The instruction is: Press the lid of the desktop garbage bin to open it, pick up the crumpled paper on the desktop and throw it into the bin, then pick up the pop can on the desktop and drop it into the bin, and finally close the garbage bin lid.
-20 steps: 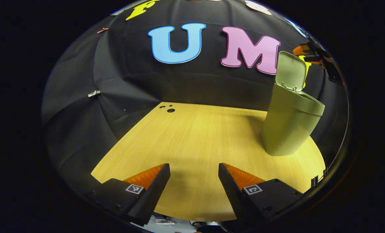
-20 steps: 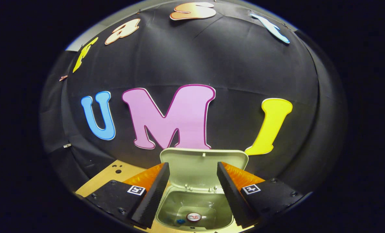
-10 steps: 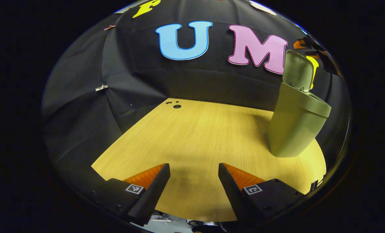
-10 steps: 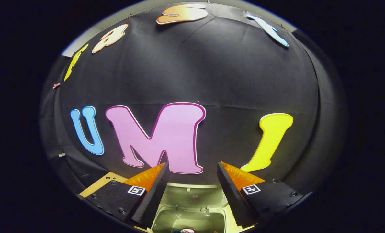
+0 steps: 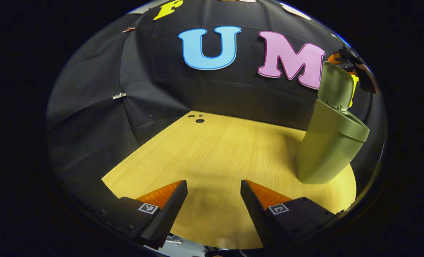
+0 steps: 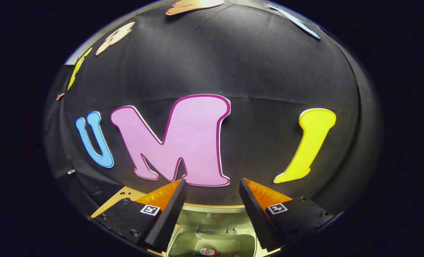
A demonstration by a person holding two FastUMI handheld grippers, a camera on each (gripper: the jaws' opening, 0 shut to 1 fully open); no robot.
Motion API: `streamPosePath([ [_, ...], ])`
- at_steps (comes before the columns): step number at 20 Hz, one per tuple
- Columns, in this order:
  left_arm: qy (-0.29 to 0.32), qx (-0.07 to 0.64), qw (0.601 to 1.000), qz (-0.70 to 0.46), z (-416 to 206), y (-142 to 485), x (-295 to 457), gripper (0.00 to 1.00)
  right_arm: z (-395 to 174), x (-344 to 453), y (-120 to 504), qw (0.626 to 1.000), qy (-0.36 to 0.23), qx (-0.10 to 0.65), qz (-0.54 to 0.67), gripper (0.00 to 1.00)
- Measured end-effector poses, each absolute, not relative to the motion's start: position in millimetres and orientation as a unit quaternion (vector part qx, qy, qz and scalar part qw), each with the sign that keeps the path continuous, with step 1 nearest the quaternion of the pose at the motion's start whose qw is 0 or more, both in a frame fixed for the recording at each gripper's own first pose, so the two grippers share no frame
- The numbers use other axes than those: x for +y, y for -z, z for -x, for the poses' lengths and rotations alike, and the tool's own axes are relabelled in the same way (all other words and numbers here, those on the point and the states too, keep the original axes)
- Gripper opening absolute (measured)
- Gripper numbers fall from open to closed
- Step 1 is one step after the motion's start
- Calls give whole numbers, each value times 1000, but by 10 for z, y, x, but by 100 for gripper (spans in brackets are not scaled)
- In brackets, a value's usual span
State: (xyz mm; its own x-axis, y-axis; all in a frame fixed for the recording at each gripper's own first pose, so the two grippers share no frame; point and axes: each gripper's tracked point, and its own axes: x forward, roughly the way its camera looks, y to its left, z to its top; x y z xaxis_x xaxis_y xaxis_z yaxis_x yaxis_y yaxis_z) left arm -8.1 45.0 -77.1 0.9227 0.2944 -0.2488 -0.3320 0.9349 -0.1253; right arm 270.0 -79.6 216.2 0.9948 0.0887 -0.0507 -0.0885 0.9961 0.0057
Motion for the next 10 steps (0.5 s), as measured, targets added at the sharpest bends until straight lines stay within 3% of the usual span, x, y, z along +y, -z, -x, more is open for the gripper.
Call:
streamPosePath([
  [10, -78, 101, 991, 47, -101, 653, 490, 96, -2065, -838, -1680, 998, -14, 68, 1, 93],
])
